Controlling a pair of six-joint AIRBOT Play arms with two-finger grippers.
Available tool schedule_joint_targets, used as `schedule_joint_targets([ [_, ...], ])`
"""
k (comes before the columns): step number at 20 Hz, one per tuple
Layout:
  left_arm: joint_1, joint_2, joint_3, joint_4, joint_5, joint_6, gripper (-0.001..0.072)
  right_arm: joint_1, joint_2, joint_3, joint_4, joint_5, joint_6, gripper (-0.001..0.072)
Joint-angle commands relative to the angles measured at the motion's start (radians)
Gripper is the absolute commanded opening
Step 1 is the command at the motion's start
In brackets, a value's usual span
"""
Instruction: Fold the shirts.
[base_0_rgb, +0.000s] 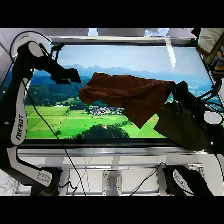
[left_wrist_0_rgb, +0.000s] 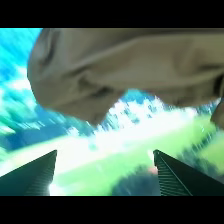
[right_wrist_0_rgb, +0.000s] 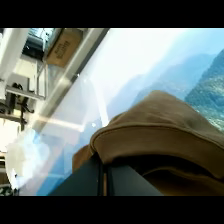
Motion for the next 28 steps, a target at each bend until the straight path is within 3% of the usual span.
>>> schedule_joint_targets([
  [1, -0.022, -0.028, -0.094, -0.042, -0.024, -0.015, 0.07, -0.049, 0.013, 0.001, -0.07, 0.092, 0.003, 0.0027],
  [6, -0.064, -0.079, -0.146, -0.041, 0.114, -0.06, 0.07, -0.049, 0.013, 0.001, -0.089, 0.114, 0.003, 0.0028],
  [12, -0.064, -0.149, -0.147, -0.032, -0.017, -0.106, 0.07, -0.049, 0.013, 0.001, -0.097, 0.117, 0.003, 0.0029],
  [17, -0.064, -0.168, -0.146, -0.026, 0.048, -0.181, 0.07, -0.049, 0.013, 0.001, -0.097, 0.119, 0.003, 0.0029],
  [28, -0.064, -0.215, -0.146, -0.08, 0.06, -0.369, 0.07, -0.049, 0.013, 0.001, -0.114, 0.119, 0.003, 0.003],
])
